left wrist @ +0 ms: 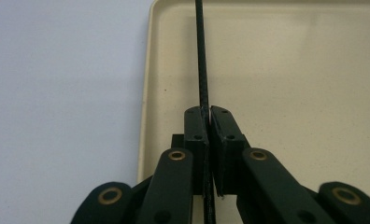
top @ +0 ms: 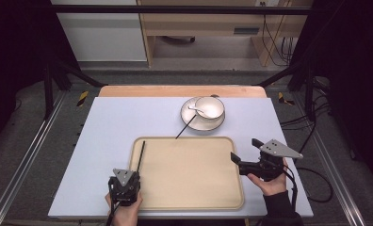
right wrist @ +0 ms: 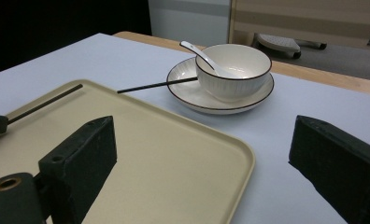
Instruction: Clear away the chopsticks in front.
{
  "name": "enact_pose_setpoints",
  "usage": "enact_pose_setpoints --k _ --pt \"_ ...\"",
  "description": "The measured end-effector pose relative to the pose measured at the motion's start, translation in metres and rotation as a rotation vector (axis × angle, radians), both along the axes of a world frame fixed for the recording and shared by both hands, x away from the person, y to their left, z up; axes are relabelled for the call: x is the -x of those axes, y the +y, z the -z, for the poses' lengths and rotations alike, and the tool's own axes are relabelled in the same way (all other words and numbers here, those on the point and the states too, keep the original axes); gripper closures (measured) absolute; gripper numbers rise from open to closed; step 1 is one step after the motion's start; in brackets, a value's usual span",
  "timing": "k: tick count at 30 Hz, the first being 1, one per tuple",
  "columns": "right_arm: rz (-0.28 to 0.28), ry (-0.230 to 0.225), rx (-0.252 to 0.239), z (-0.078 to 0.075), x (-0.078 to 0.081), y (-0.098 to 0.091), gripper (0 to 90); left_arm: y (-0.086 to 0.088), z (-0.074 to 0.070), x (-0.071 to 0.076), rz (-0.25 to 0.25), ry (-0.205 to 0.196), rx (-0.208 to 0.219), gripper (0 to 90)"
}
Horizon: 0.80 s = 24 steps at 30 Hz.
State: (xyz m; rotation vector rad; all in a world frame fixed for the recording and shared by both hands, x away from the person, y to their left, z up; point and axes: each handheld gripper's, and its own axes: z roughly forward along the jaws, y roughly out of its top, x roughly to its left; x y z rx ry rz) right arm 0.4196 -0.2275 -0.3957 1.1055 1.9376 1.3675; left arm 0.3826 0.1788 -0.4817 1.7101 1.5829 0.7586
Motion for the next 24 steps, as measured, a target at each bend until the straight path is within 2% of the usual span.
enact_pose_setpoints --k 5,9,13,18,24 --pt "0.0 0.003 0.0 0.0 0.0 0.0 7.7 0.0 0.0 -0.002 0.009 0.017 0.0 84.1" --pt "0.001 0.0 -0.003 -0.001 0.001 0.0 7.7 0.0 -0.003 -0.002 0.021 0.011 0.009 80.7" --pt "0.004 -0.005 -0.005 -0.001 0.001 -0.002 7.6 0.002 -0.017 -0.004 0.053 -0.042 0.021 72.7" --pt "0.011 -0.008 -0.015 -0.003 0.001 -0.005 7.7 0.004 -0.04 -0.013 0.14 -0.125 0.054 59.3" --pt "0.012 -0.009 -0.015 -0.003 0.001 -0.005 7.7 0.0 -0.06 -0.031 0.243 -0.188 0.069 47.1"
